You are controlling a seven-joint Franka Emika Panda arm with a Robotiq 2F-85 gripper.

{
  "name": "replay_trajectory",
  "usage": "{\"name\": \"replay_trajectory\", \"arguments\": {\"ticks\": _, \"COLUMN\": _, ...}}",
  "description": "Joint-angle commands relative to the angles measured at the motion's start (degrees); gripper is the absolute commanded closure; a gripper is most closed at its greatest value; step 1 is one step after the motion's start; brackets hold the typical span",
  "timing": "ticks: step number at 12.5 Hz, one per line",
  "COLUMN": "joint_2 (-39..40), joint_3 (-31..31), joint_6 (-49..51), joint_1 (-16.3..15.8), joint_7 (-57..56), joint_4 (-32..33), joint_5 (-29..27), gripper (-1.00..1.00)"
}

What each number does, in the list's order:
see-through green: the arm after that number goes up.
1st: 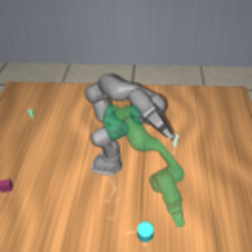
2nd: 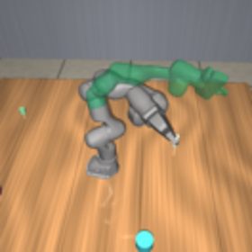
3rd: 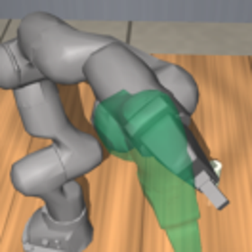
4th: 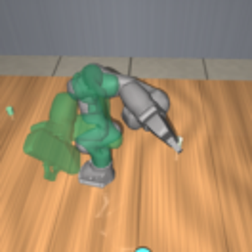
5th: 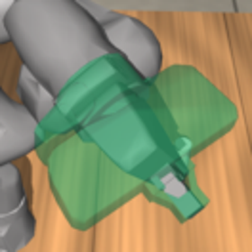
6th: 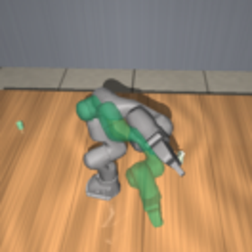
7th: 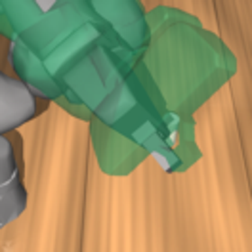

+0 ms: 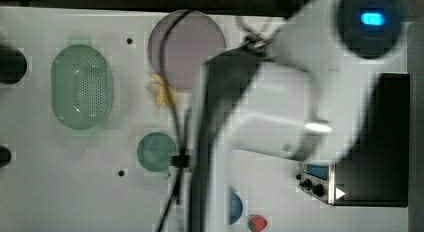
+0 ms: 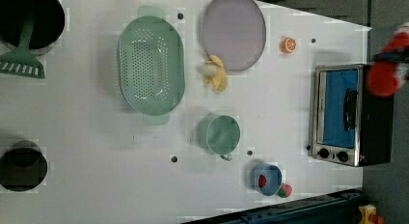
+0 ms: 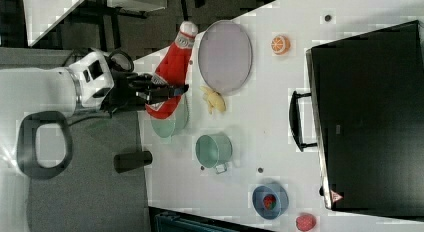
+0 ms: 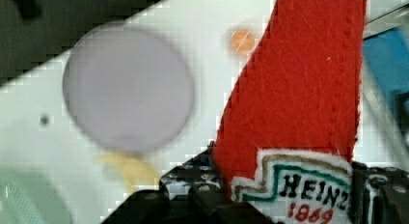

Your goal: Pick Ketchup from oven and place it on table.

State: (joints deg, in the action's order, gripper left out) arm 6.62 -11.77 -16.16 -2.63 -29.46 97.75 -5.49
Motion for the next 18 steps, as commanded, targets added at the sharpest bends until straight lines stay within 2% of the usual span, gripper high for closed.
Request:
{"name": "replay_trajectory", "arguments": {"ticks": 1, "joint_2": 0.6, "joint_3": 1.9, "joint_6": 1.0, "joint_1": -2.2, "joint_7": 3.9, "joint_4": 6.2, "joint_5": 1.5, "gripper": -0.29}}
{"name": "replay_trajectory", "arguments": {"ticks": 6, "joint_2": 0.7, "joint_3": 4.6, "joint_6": -12.5, "joint_1": -3.8, "joint_7": 9.6, "joint_4": 18.8, "joint_5": 2.5, "gripper": -0.29}}
{"name": "replay_trajectory", "arguments": {"ticks": 11, "joint_2": 4.7, "joint_3": 3.7, "joint_6": -24.5, "joint_1": -3.5, "joint_7": 9.6, "joint_4": 29.8, "joint_5": 2.5, "gripper": -0.29}}
{"name": "replay_trajectory", "arguments": {"ticks": 13, "joint_2": 6.2, "joint_3": 3.6, "joint_6": -32.7, "joint_1": -3.5, "joint_7": 9.6, "joint_4": 34.4, "joint_5": 2.5, "gripper": -0.29}}
{"name": "replay_trajectory", "arguments": {"ticks": 16, "joint_2": 8.9, "joint_3": 3.1, "joint_6": -41.6, "joint_1": -3.4, "joint_7": 9.6, "joint_4": 38.1, "joint_5": 2.5, "gripper": -0.29}}
{"name": "replay_trajectory", "arguments": {"ticks": 17, "joint_2": 9.8, "joint_3": 2.9, "joint_6": -43.6, "joint_1": -3.4, "joint_7": 9.6, "joint_4": 38.5, "joint_5": 2.5, "gripper": -0.35}}
{"name": "replay_trajectory", "arguments": {"ticks": 18, "joint_2": 10.6, "joint_3": 2.8, "joint_6": -45.2, "joint_1": -3.4, "joint_7": 9.6, "joint_4": 38.6, "joint_5": 2.5, "gripper": -0.54}}
